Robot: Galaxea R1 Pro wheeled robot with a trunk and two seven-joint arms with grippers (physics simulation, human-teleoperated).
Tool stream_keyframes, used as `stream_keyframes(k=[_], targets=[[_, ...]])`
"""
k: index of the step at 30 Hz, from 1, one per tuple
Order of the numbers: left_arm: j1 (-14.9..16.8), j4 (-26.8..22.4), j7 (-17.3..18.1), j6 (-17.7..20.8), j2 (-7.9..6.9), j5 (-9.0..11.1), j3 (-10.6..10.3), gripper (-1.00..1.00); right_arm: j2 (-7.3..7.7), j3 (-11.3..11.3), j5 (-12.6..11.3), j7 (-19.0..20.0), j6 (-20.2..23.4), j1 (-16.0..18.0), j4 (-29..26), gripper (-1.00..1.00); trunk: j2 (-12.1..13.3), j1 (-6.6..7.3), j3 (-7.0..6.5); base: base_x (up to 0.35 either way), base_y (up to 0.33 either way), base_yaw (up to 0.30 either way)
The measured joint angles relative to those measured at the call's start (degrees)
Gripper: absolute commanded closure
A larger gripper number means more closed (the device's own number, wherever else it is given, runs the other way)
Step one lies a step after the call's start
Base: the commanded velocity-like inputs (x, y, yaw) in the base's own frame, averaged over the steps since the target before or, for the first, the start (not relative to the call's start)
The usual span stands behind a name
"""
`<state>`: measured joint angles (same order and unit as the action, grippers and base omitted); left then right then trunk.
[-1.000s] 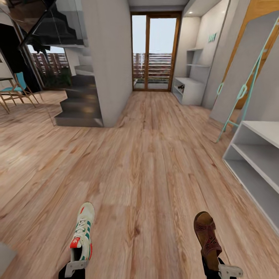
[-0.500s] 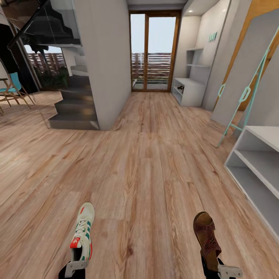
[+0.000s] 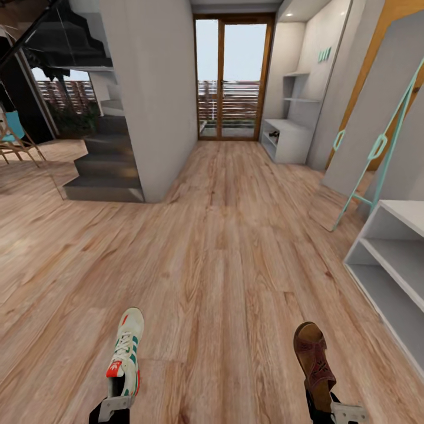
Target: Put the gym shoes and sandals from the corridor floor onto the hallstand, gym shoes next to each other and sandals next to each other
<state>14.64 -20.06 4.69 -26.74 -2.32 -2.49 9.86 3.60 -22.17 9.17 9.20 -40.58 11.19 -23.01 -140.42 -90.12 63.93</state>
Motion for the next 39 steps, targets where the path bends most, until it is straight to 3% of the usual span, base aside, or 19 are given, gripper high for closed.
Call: stream_keyframes(k=[26,39], targets=[[0.0,-0.08,0.0,0.0,-0.07,0.0,0.0,1.0,0.06,-0.09,-0.08,-0.03,-0.02,0.0,-0.05,1.0,0.0,0.0,0.0,0.309,-0.127,0.0],[0.0,-0.16,0.0,0.0,-0.17,0.0,0.1,1.0,0.04,-0.09,-0.09,-0.06,-0.02,0.0,-0.07,1.0,0.0,0.0,0.0,0.338,-0.011,0.0]])
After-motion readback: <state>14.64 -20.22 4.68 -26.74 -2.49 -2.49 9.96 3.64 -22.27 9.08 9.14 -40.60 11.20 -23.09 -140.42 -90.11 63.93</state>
